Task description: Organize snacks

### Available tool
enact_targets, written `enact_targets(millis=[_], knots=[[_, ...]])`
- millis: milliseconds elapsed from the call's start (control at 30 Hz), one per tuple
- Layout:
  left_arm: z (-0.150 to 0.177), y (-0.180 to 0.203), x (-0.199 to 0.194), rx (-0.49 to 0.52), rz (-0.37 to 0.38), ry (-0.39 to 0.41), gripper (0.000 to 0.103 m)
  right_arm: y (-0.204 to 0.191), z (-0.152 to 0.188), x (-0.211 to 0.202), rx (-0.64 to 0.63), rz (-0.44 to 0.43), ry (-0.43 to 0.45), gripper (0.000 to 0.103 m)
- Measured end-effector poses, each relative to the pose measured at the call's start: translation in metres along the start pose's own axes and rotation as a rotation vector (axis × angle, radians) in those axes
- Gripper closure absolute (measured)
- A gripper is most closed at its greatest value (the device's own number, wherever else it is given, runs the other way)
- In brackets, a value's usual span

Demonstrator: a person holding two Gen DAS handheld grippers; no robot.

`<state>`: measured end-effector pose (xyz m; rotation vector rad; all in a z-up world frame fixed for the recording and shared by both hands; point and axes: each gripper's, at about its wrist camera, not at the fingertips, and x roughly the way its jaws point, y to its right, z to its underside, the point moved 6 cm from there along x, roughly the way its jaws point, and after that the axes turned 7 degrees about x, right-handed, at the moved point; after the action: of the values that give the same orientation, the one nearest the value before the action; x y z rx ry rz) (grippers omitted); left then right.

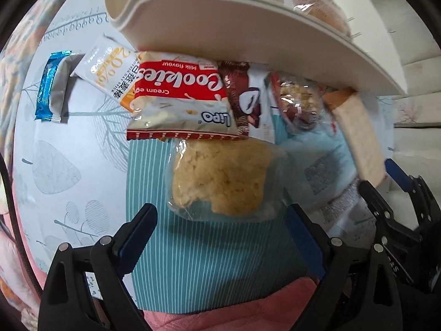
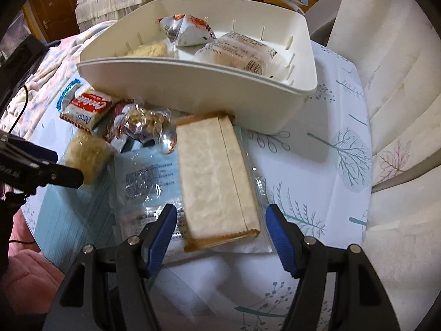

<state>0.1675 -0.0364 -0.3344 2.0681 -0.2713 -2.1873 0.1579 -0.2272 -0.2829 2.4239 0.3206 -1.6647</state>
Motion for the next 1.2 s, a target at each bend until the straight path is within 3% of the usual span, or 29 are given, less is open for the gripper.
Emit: enact_targets(millis=[433,533,633,700,767,1000,1200], knots=[[-0.008,-0.003,0.032,-0.073,0.007,-0.072,0.01,-0.005,0.003,0.017,-0.032,-0.025,-0.036,0.036],[-0.009,-0.003,0.032,-0.066,-0.005,-0.069,0.011,-0.006,0.003,0.018,-0.036,-0.027,-0.039,0.042],[-0.007,-0.001,0.033,-0.068,-0.023,-0.074,0.016,-0.005,0.002,0.017,-0.031,-0.025,-0.044,0.045],[-0.007,-0.001,0.032,-0.064,-0.051,-0.08,0.03,-0.006,0.002,0.016,-0.033,-0.019,-0.049,0.045],[-0.007,-0.005,0.029,-0.048,-0.072,-0.09,0.036,-0.007,0.002,0.016,-0.035,-0.014,-0.059,0.046],[-0.01,-0.026,0.014,-0.076,0.001,-0.106,0.056,-0.02,0.006,0.008,-0.037,-0.031,-0.086,0.046],[0.0,-0.039,0.006,-0.057,0.016,-0.14,0.059,-0.041,0.003,-0.012,-0.019,-0.111,-0.062,0.047]])
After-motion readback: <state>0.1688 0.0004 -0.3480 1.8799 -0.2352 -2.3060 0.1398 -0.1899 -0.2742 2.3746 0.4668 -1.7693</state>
